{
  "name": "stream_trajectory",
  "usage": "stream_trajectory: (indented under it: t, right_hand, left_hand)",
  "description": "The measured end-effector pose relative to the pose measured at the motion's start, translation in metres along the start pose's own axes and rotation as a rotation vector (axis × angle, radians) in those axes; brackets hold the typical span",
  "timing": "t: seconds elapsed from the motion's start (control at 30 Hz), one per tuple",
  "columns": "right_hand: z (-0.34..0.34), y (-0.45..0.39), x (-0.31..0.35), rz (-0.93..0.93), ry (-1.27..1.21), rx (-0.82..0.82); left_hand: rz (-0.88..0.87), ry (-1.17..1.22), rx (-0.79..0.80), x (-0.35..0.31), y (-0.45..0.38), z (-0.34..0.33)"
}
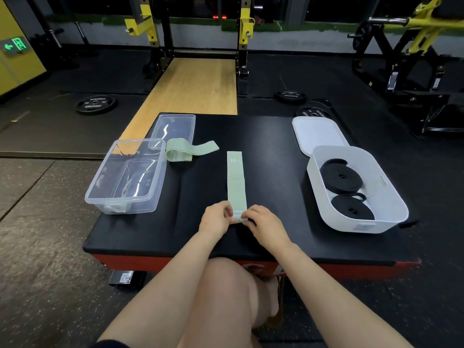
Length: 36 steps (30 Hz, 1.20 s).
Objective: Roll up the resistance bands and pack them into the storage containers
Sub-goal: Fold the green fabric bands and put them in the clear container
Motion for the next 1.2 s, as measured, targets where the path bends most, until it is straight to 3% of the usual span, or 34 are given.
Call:
stream_trajectory:
  t: [0.2,0.6,0.87,1.2]
  right_hand:
    - [0.001,-0.006,-0.003,0.000,0.005,0.034]
    - [0.003,-0.020,-0.011,-0.148,-0.138,0.167]
    - [0.011,-0.011,0.005,0.008,0.046,0.061]
    - [0.011,-0.008,0.007,0.054,0.025,0.120]
  left_hand:
    - [-0.096,-0.029,-0.083,-0.002,0.007,-0.002]
    - [-0.129,-0.095,-0.057,-0.003,0.010,-0.002]
    - [-0.088,-0.109,-0.041,-0.005,0.002,-0.002]
    - [-0.062,-0.039,-0.023,-0.003,0.004,0.000]
Point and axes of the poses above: each hand's wrist, its own y-axis away from the middle knuckle, its own z-axis out of the back of the hand, x = y × z, the point moved 6 cm from there along -y, towards the middle knuckle, and after that the axes turned 14 degrees about y, right-handed, at the moved point
